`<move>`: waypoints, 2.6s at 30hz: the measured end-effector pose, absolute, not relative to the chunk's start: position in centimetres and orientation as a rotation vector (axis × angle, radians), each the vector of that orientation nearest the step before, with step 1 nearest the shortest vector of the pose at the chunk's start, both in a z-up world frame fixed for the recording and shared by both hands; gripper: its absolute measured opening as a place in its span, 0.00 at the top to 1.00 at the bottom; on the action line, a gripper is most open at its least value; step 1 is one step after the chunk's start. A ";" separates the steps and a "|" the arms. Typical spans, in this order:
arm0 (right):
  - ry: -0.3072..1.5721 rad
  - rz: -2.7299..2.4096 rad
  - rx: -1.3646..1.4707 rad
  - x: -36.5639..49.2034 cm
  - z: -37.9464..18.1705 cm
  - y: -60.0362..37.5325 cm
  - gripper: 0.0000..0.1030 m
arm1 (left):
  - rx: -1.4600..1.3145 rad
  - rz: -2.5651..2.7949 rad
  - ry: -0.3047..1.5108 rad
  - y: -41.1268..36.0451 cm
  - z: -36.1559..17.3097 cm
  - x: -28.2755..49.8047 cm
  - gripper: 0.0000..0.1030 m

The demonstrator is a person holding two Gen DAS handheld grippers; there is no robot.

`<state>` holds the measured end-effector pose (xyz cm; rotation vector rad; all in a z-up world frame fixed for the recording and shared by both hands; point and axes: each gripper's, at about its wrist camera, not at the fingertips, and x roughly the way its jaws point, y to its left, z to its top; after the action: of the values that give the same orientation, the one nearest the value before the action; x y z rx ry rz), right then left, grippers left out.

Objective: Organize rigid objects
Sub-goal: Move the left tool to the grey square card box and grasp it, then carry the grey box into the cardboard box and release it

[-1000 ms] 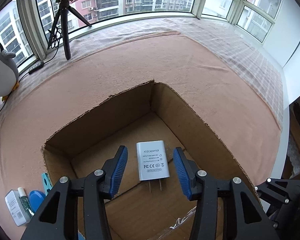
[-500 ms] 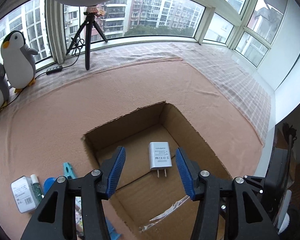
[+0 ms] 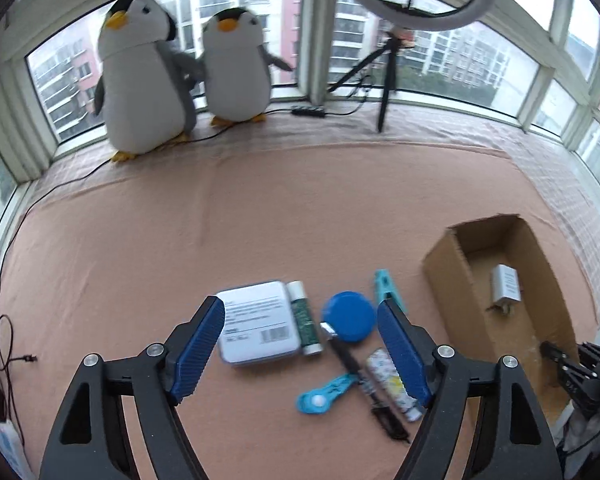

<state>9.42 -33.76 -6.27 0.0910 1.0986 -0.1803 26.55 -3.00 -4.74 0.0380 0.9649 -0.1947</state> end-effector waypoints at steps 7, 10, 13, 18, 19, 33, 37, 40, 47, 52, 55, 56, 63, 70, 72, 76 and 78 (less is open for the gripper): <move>1.101 -0.183 0.085 9.5 -6.2 -33.7 0.87 | -0.109 -0.135 1.114 1.2 -10.3 29.4 0.21; 1.101 -0.183 0.084 9.5 -6.2 -33.8 0.87 | -0.143 -0.125 1.124 1.3 -11.3 30.0 0.21; 1.101 -0.184 0.083 9.5 -6.2 -33.8 0.87 | -0.177 -0.136 1.134 0.9 -11.9 30.5 0.21; 1.101 -0.184 0.082 9.5 -6.2 -33.9 0.87 | -0.184 -0.127 1.147 0.0 -12.8 31.1 0.21; 1.101 -0.184 0.081 9.6 -6.2 -33.9 0.87 | -0.182 -0.120 1.147 -0.2 -12.8 31.3 0.21; 1.103 -0.186 0.082 9.6 -6.3 -34.1 0.87 | -0.106 -0.087 1.135 -0.9 -13.4 32.1 0.25; 1.104 -0.186 0.081 9.6 -6.3 -34.1 0.87 | -0.099 -0.094 1.126 -1.0 -13.4 32.1 0.27; 1.104 -0.187 0.082 9.6 -6.3 -34.1 0.87 | -0.092 -0.091 1.120 -0.8 -13.4 32.3 0.27; 1.105 -0.187 0.082 9.6 -6.4 -34.1 0.87 | -0.035 -0.071 1.120 -1.2 -14.3 32.4 0.28; 1.105 -0.187 0.084 9.6 -6.3 -34.2 0.87 | -0.010 -0.067 1.101 -1.3 -14.4 32.2 0.29; 1.104 -0.186 0.088 9.6 -6.5 -34.2 0.87 | -0.014 -0.051 1.093 -0.8 -14.3 31.9 0.29; 1.104 -0.187 0.087 9.6 -6.5 -34.2 0.87 | -0.013 -0.048 1.088 -0.7 -14.2 31.7 0.29; 1.106 -0.191 0.081 9.7 -6.4 -34.0 0.87 | -0.004 -0.054 1.059 -0.2 -12.8 30.3 0.29; 1.105 -0.191 0.081 9.7 -6.4 -34.1 0.86 | 0.055 -0.138 0.983 -3.3 -9.0 28.0 0.29; 1.105 -0.191 0.081 9.7 -6.5 -34.1 0.86 | 0.072 -0.180 0.962 -5.0 -7.9 27.4 0.29; 1.105 -0.191 0.080 9.7 -6.5 -34.1 0.86 | 0.091 -0.283 0.933 -9.2 -5.8 26.2 0.29; 1.105 -0.190 0.080 9.7 -6.5 -34.1 0.86 | 0.105 -0.329 0.921 -11.5 -4.9 25.8 0.29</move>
<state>9.71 -34.07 -6.50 0.0797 1.1046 -0.1904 25.79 -11.52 -4.94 0.1054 0.9207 -0.3291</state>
